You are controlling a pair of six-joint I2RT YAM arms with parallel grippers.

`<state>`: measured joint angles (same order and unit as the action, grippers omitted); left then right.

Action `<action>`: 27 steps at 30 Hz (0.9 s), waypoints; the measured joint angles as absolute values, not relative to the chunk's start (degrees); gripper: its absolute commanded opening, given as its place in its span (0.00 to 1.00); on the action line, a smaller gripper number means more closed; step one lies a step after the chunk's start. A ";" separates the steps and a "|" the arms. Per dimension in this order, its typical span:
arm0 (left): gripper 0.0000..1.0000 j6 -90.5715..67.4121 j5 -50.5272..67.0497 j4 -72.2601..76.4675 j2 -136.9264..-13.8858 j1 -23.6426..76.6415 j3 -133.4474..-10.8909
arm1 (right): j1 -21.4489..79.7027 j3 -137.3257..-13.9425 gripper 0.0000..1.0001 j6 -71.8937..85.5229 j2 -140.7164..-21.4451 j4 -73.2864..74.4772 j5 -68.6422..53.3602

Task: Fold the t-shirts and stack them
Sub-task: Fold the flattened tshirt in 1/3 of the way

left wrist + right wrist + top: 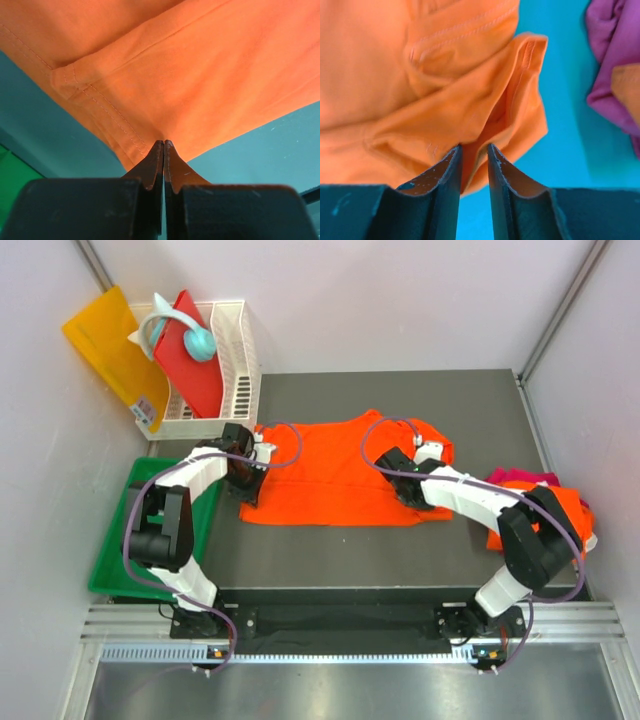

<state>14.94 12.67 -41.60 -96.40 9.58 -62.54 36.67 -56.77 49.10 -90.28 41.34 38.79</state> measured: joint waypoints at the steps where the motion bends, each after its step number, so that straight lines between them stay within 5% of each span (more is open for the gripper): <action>1: 0.00 14.94 12.58 -41.58 -96.40 9.58 -62.54 | 35.97 -57.32 0.27 48.53 -90.94 41.25 38.87; 3: 0.00 14.94 12.43 -41.60 -96.40 9.58 -62.54 | 34.59 -58.59 0.24 47.48 -92.23 40.88 38.96; 7: 0.00 14.94 12.12 -41.60 -96.40 9.58 -62.54 | 31.53 -62.41 0.00 44.82 -95.96 39.35 38.96; 27: 0.00 14.92 10.35 -41.58 -96.44 9.65 -62.39 | 27.44 -76.12 0.06 38.92 -110.54 36.40 38.61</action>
